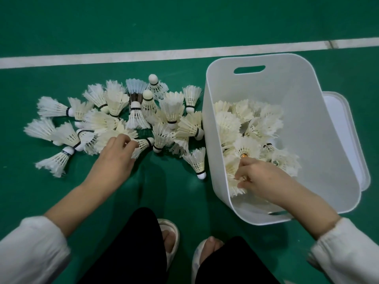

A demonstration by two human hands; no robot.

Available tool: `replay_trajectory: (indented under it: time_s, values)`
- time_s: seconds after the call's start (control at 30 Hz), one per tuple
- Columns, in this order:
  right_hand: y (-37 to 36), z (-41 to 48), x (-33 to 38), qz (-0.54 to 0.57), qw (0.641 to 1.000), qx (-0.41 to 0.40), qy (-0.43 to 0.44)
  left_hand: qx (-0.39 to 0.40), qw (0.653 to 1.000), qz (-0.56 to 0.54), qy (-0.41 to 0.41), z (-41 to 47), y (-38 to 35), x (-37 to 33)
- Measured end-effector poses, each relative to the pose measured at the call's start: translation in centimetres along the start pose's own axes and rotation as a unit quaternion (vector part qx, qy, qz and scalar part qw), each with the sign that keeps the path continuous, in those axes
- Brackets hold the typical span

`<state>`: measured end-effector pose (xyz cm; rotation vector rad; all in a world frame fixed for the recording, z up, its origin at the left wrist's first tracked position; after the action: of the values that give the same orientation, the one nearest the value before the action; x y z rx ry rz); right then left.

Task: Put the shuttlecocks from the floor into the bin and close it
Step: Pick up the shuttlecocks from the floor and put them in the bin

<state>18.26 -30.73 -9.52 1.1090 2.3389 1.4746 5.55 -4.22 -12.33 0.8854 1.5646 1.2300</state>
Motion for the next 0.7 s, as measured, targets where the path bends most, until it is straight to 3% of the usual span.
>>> replay_trajectory:
  time_s: [0.1,0.23,0.3,0.47,0.57,0.7]
  values:
    - [1.8,-1.0,-0.3,0.053,0.998,0.010,-0.018,-0.028,0.999,-0.031,0.016,-0.2,1.1,0.2]
    - [9.5,-2.7,2.0,0.031,0.990,-0.135,0.039,-0.071,0.994,-0.047,0.073,-1.0,2.7,3.0]
    - [12.6,-2.8,5.3,0.041,0.983,-0.155,0.092,-0.065,0.991,-0.049,0.102,-1.6,2.8,4.4]
    - [10.7,1.4,14.5,-0.047,0.973,-0.054,0.220,0.000,0.984,-0.075,0.160,-2.9,0.7,6.0]
    - [5.6,5.8,18.3,-0.106,0.964,0.003,0.243,0.005,0.980,-0.095,0.177,-3.4,-0.4,6.3]
    - [0.2,9.9,21.9,-0.088,0.966,0.025,0.240,-0.026,0.966,-0.133,0.219,-3.5,-0.6,7.6]
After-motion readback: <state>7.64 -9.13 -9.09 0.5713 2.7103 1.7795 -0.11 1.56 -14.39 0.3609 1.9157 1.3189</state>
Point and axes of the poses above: each hand's wrist, its own z-axis towards the middle knuckle, its own y-axis out of the back of the hand, x = y × z, the point moved 7 cm from there along z, towards the middle knuckle, and after that the axes turned 5 degrees about -x, right-handed, at the moved point
